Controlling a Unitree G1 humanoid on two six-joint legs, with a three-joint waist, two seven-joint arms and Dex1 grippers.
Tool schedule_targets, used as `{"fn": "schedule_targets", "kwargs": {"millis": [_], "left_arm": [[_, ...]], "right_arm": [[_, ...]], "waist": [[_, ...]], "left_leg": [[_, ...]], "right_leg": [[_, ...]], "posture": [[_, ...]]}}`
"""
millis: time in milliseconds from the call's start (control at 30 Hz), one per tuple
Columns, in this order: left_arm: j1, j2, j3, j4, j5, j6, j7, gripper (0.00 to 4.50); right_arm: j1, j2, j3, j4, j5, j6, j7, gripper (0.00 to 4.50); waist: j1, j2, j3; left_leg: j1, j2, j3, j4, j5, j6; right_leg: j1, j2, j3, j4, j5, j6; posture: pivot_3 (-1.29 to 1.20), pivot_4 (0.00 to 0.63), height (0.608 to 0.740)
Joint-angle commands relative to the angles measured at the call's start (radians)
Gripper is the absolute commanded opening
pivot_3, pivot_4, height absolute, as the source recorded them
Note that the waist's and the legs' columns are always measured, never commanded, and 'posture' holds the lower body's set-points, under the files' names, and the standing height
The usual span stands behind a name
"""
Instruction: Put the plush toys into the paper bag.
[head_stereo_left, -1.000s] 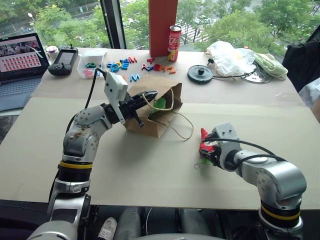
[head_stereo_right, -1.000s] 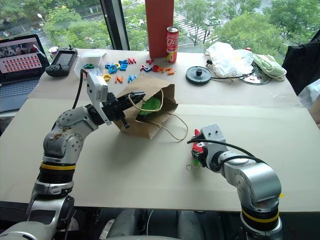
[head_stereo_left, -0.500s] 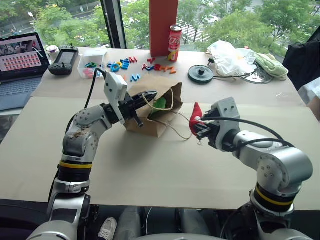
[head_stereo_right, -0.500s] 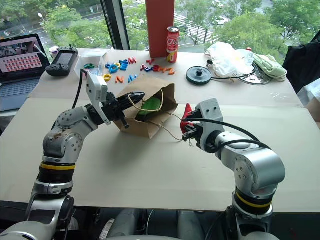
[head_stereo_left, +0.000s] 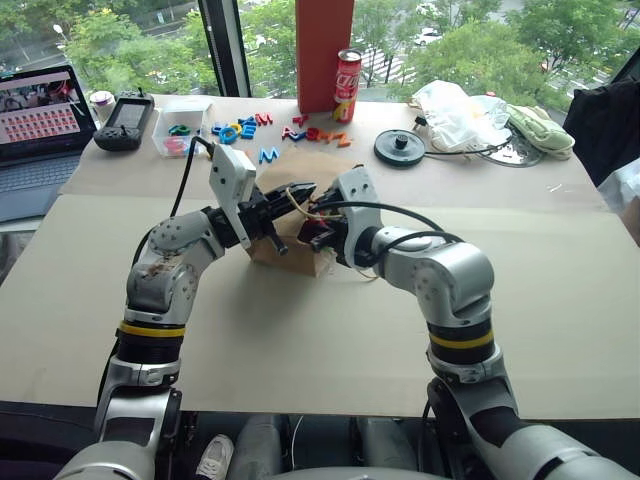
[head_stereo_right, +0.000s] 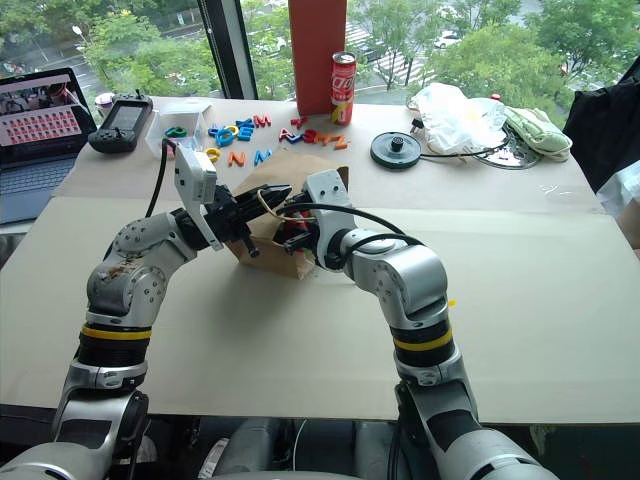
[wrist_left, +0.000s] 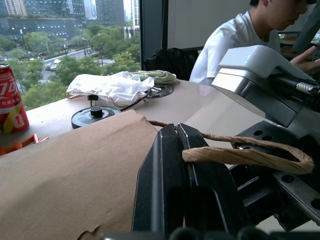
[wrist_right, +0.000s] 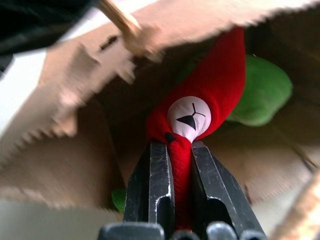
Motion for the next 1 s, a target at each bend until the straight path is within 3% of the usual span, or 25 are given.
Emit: {"fn": "schedule_targets", "kwargs": {"millis": [33,133,200,500,767,1000], "left_arm": [[-0.019,0.000,0.002,-0.028,-0.005,-0.009,-0.004,0.00],[-0.020,-0.001,0.003,-0.026,-0.004,-0.011,-0.004,0.00],[-0.021,-0.001,0.003,-0.025,-0.004,-0.011,-0.005,0.00],[-0.020,0.000,0.002,-0.020,0.000,-0.015,-0.007,0.00],[-0.011,0.004,0.005,-0.026,-0.001,-0.013,-0.004,0.00],[-0.014,0.003,0.004,-0.027,-0.003,-0.010,-0.003,0.00]], "right_arm": [[-0.020,0.040,0.034,0.036,-0.009,-0.096,0.017,0.13],[-0.017,0.049,0.030,0.056,-0.009,-0.129,0.029,0.13],[-0.016,0.050,0.020,0.068,-0.005,-0.137,0.030,1.00],[0.003,0.005,-0.075,-0.007,0.029,-0.060,0.028,3.99],[0.144,-0.178,-0.153,-0.232,0.090,0.076,0.077,3.99],[0.220,-0.293,-0.050,-0.230,0.057,0.039,0.093,3.99]], "waist": [[0.000,0.000,0.000],[0.005,0.000,0.000],[0.004,0.000,0.000],[0.003,0.000,0.000],[0.005,0.000,0.000],[-0.006,0.000,0.000]], "left_leg": [[0.000,0.000,0.000,0.000,0.000,0.000],[-0.001,0.000,0.000,0.000,0.000,0.000],[-0.001,0.000,0.000,0.000,0.000,0.000],[-0.001,0.000,0.000,0.000,0.000,0.000],[-0.001,0.000,0.000,0.000,0.000,0.000],[0.001,0.000,0.000,0.000,0.000,0.000]], "right_leg": [[0.000,0.000,0.000,0.000,0.000,0.000],[0.000,-0.001,-0.001,0.001,0.000,0.000],[0.000,-0.002,-0.001,0.001,0.000,0.000],[0.000,-0.001,-0.001,0.001,0.000,0.000],[0.001,-0.002,-0.001,-0.001,0.000,0.000],[0.000,0.000,0.000,-0.001,0.000,0.000]], "posture": [[0.00,0.150,0.739],[0.00,0.150,0.739],[0.00,0.150,0.739],[0.00,0.150,0.739],[0.00,0.150,0.739],[0.00,0.150,0.739]]}}
